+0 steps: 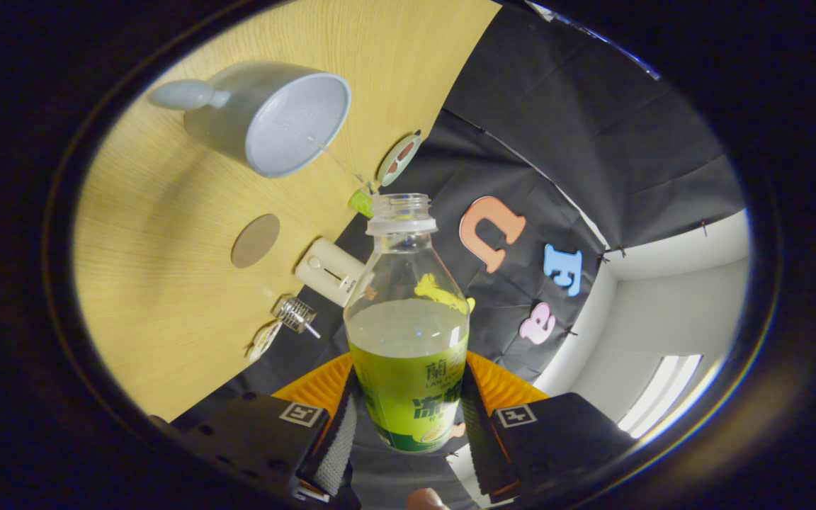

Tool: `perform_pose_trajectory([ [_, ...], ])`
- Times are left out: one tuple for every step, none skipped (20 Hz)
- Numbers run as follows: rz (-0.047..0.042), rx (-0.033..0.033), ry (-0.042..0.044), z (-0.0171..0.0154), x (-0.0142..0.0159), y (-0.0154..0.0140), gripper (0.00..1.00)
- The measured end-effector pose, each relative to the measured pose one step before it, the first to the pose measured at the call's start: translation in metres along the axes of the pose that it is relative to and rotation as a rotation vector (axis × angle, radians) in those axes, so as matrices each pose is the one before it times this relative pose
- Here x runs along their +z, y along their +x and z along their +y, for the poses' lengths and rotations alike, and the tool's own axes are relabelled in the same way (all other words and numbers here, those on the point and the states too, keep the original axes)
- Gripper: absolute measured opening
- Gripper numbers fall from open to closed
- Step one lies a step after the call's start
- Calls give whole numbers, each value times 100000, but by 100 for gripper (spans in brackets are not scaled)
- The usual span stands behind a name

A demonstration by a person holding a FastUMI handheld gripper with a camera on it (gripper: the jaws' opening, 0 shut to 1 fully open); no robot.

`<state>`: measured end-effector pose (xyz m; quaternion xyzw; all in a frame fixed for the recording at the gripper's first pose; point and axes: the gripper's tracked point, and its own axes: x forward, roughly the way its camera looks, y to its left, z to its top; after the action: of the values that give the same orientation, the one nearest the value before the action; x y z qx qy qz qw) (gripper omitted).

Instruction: Take the bottle from table, then pour the juice into the cup, finally place the bottle on the coaster

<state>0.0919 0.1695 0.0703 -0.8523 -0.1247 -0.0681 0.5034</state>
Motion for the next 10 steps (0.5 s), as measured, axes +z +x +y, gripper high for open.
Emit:
perform_pose_trajectory([
  [-279,-113,-297,-83,129,121,74],
  [-163,-123,-133,-127,163,162,74],
  [-72,151,267,-4,-21,-6,74],
  [187,399,851,79,-30,-29,74],
  [-10,637,1508,129,-20,-36,74],
  [118,745,1932,165,32,46,74],
  [419,725,1950,101,-119,-149,74],
  [504,239,1484,-68,-61,-149,74],
  [103,-177,894,-126,-25,-99,74],
  [309,-414,597,-169,29,67,74],
])
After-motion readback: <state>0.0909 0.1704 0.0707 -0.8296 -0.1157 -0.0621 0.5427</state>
